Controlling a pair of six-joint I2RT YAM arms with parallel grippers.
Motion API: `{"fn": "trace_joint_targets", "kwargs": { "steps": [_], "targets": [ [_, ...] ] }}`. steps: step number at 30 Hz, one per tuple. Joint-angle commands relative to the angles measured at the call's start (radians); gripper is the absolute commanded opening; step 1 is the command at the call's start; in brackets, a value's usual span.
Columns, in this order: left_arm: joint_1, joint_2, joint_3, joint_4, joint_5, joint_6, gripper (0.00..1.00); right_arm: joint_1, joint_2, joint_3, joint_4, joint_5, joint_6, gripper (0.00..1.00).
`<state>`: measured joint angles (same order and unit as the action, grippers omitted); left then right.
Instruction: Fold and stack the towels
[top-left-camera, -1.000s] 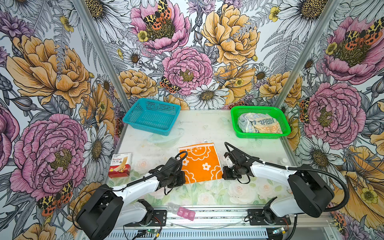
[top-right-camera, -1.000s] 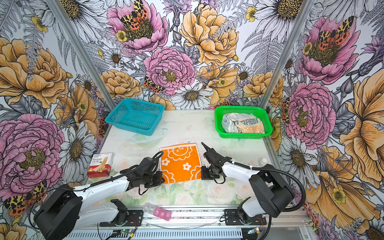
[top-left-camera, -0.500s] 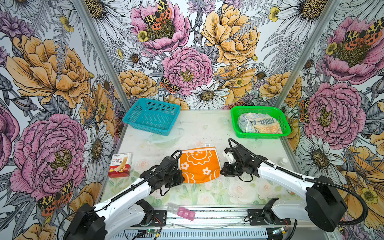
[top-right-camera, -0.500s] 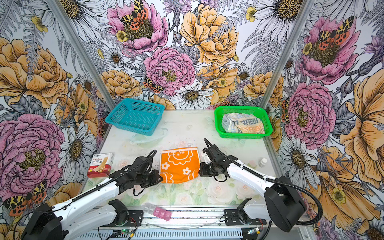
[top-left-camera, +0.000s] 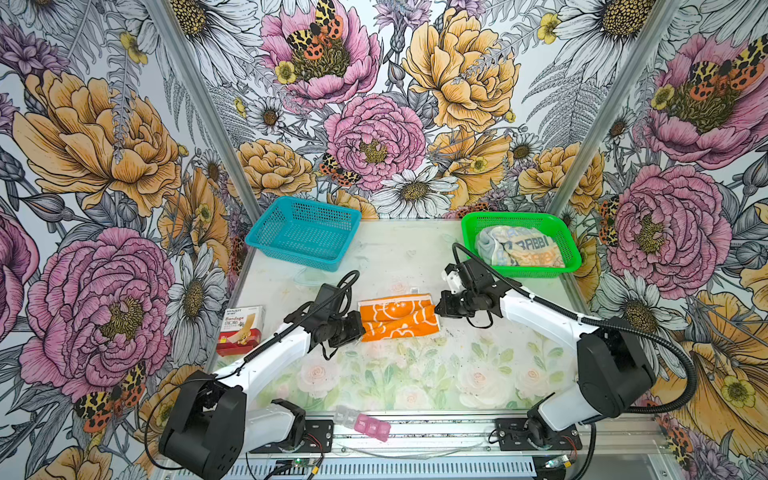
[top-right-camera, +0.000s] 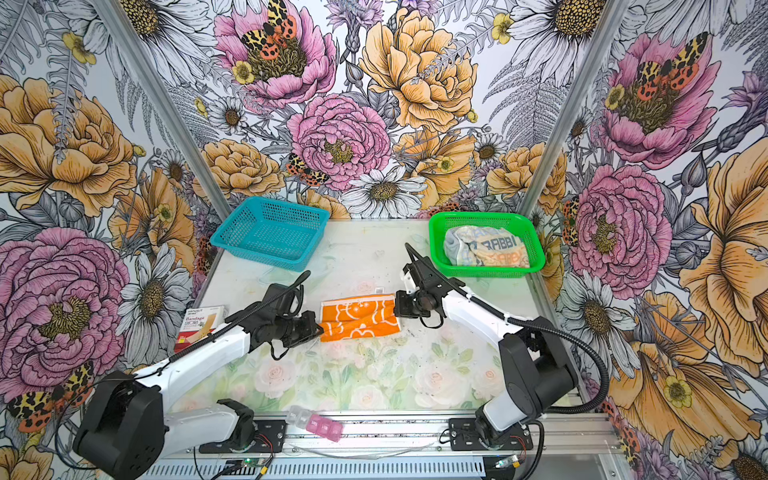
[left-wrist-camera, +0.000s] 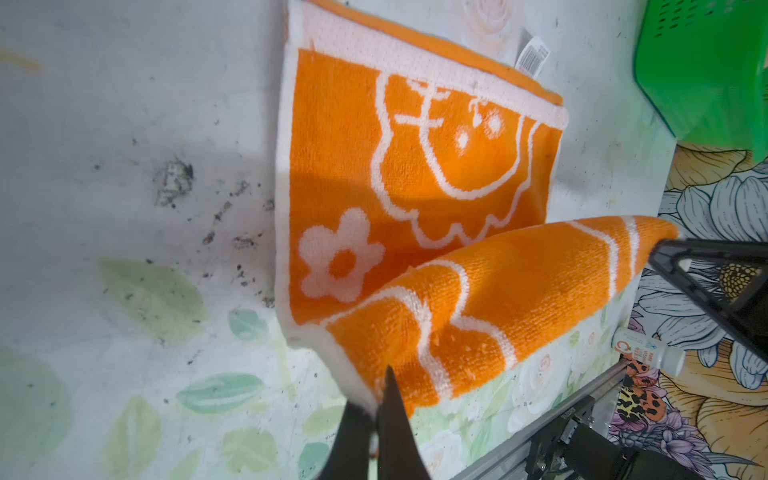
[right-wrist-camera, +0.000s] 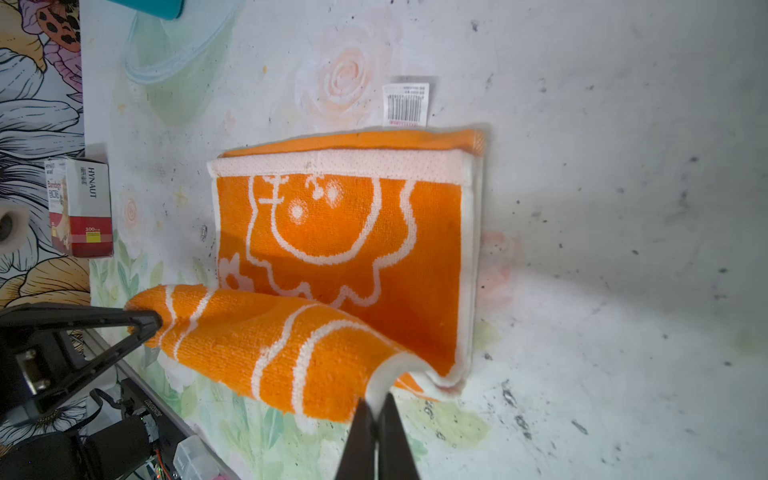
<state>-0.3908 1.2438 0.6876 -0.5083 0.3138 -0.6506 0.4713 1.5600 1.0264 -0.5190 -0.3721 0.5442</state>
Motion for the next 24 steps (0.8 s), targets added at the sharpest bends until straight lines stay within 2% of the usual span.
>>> {"fn": "trace_joint_targets", "kwargs": {
  "steps": [1,8,15,18,22,24],
  "targets": [
    [0.036,0.053,0.066,0.043,0.019,0.068,0.0,-0.015,0.043,0.057,-0.007,0.003,-0.044,0.0],
    [0.059,0.22,0.168,0.051,0.018,0.118,0.0,-0.038,0.144,0.123,-0.012,0.015,-0.079,0.0],
    [0.071,0.28,0.201,0.076,-0.024,0.126,0.02,-0.063,0.243,0.191,-0.013,0.015,-0.11,0.0],
    [0.081,0.291,0.211,0.087,-0.043,0.135,0.13,-0.069,0.285,0.222,-0.016,0.008,-0.122,0.0],
    [0.092,0.316,0.24,0.12,-0.031,0.169,0.19,-0.072,0.313,0.253,-0.015,0.013,-0.144,0.0],
    [0.094,0.325,0.268,0.119,-0.03,0.192,0.26,-0.072,0.303,0.26,-0.014,0.017,-0.169,0.1]
  ]
}}
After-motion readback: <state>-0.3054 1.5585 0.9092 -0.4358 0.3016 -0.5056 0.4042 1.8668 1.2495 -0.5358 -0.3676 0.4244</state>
